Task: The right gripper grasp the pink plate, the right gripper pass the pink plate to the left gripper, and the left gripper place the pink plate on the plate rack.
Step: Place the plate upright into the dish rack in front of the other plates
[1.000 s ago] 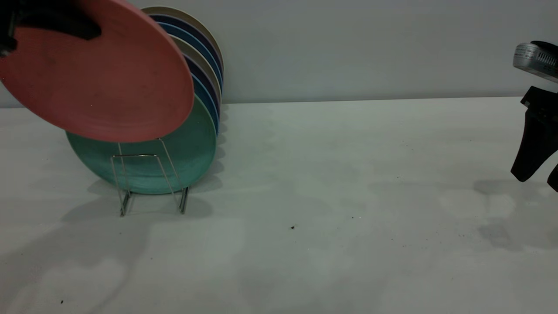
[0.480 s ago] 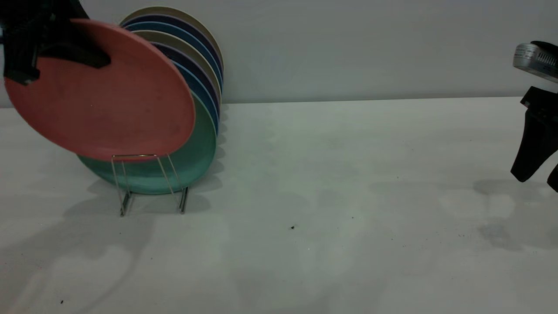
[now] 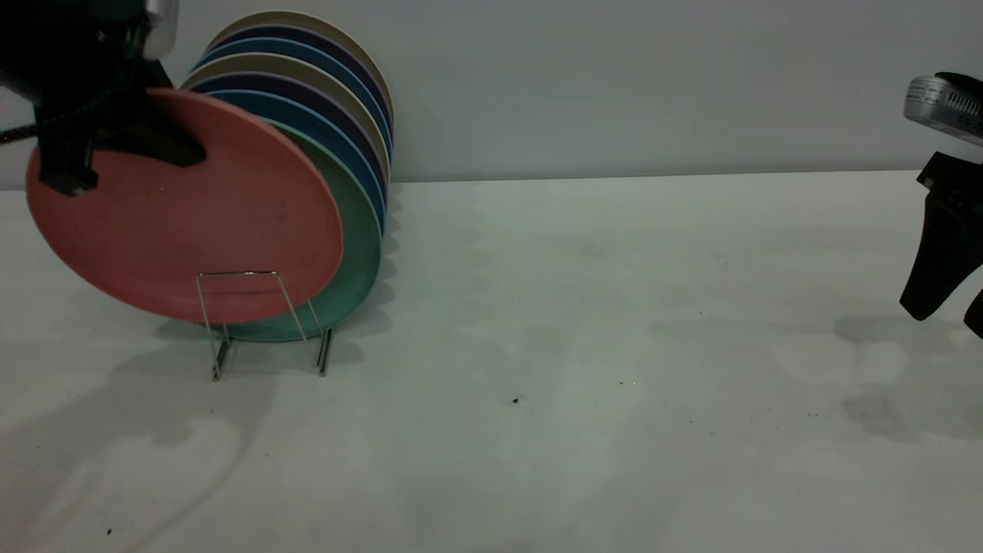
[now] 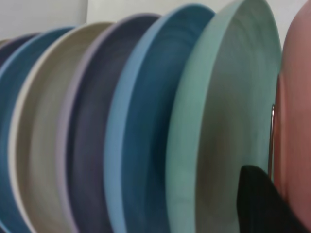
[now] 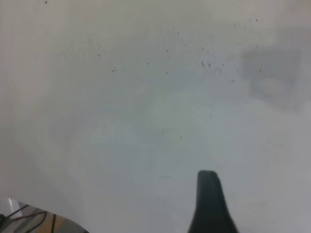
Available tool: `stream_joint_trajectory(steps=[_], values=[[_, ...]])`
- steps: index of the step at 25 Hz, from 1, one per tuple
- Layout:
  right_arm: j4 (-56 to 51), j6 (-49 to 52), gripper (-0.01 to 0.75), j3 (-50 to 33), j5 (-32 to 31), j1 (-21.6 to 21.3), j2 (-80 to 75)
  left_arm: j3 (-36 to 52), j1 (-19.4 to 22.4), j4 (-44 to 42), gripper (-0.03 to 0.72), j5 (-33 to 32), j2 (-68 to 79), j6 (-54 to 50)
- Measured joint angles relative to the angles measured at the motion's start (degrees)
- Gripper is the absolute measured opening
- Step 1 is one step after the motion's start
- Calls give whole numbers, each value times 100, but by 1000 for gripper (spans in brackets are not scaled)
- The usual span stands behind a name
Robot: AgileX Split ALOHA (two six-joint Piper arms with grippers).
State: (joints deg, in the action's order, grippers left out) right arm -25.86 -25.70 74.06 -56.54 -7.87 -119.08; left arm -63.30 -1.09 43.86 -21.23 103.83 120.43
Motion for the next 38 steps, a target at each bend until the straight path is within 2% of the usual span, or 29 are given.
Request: stream_joint_trajectory(steps=[12,14,19,21,25,29,33,38], values=[[0,6,541,0,0,0,0,-5,0,24,143,99,338,0],[0,6,541,0,0,0,0,-5,0,32,184,99,343,0],[0,6,541,0,6,0,0,-22,0,79,370,66,343,0],[0,6,541,0,18,0,0,-22,0,123,414,59,343,0],[0,6,541,0,24,0,0,-28,0,190,446,57,298,0],[0,6,541,0,24,0,0,-28,0,195,447,-6,27,0],[94,6,541,0,24,0,0,-29,0,197,447,-348,-373,0],[124,6,541,0,29,0,0,-29,0,177,447,-1344,-872,-282]])
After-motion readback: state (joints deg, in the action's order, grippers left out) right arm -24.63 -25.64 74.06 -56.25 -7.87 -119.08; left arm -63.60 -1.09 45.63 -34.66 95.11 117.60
